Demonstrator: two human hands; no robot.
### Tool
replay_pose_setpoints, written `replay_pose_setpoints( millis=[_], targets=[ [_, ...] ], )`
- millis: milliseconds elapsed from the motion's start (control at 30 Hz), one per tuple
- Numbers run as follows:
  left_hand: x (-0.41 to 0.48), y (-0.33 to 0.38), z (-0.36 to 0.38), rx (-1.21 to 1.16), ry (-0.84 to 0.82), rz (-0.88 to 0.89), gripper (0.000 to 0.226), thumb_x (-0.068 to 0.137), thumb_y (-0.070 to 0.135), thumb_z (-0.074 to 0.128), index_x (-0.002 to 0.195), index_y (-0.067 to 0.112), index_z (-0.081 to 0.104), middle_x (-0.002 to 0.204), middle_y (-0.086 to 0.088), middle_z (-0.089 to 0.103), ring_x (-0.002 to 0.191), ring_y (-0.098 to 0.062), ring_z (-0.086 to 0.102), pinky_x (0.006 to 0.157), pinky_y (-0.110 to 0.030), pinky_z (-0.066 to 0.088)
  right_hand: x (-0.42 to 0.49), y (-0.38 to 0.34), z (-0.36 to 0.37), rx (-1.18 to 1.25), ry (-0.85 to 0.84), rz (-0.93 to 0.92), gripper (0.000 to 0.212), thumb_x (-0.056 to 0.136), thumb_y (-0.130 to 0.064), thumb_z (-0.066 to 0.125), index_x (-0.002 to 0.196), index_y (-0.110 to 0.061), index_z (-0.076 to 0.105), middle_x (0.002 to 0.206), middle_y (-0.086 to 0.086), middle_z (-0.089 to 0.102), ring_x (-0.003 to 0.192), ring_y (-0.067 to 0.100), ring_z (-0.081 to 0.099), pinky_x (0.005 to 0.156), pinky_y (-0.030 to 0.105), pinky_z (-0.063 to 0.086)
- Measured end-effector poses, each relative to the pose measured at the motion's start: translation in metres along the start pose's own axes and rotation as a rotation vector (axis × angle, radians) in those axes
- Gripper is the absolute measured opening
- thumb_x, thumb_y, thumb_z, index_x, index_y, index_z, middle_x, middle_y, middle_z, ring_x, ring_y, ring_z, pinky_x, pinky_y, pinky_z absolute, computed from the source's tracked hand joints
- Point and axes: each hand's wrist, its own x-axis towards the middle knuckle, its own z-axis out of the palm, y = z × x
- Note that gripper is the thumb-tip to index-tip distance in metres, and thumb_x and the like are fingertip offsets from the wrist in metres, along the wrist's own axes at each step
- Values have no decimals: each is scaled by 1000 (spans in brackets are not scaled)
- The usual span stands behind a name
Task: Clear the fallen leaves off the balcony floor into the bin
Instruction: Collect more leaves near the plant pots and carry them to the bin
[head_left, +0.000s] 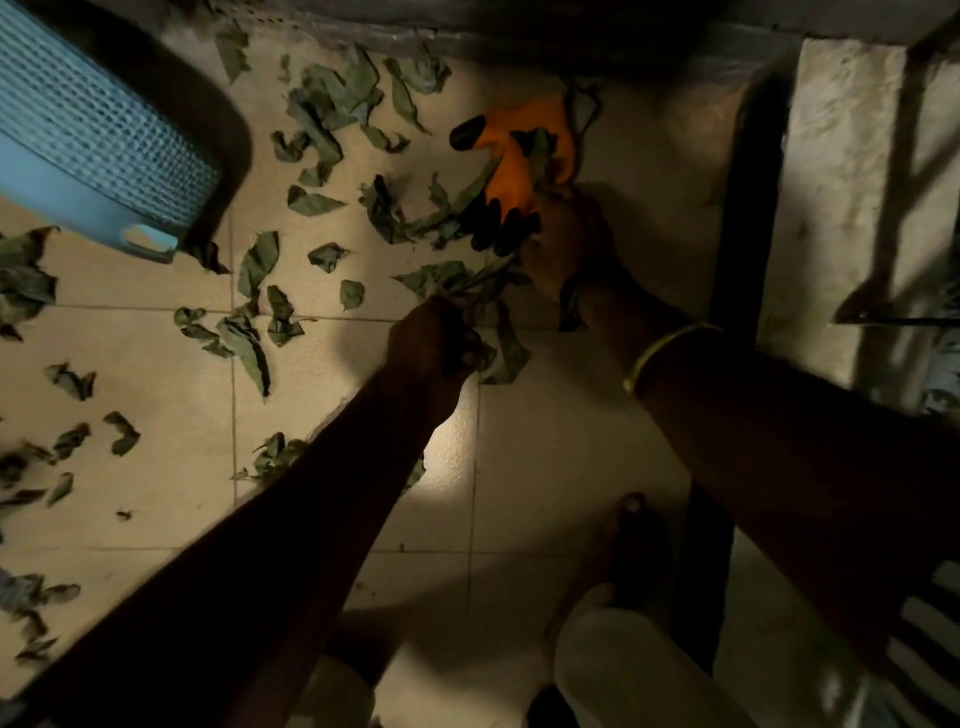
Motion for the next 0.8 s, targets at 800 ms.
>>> replay_pose_setpoints(
  millis=[800],
  targets=[
    [-7, -10, -13, 117, -29, 25, 36, 107, 23, 39, 137, 10, 55, 114, -14, 60, 43, -5, 48, 36, -16, 35, -65, 23, 22, 189, 54, 167, 50, 99, -34, 51, 144, -13, 47, 153, 13, 38, 145, 31, 30, 116, 36, 25]
  ],
)
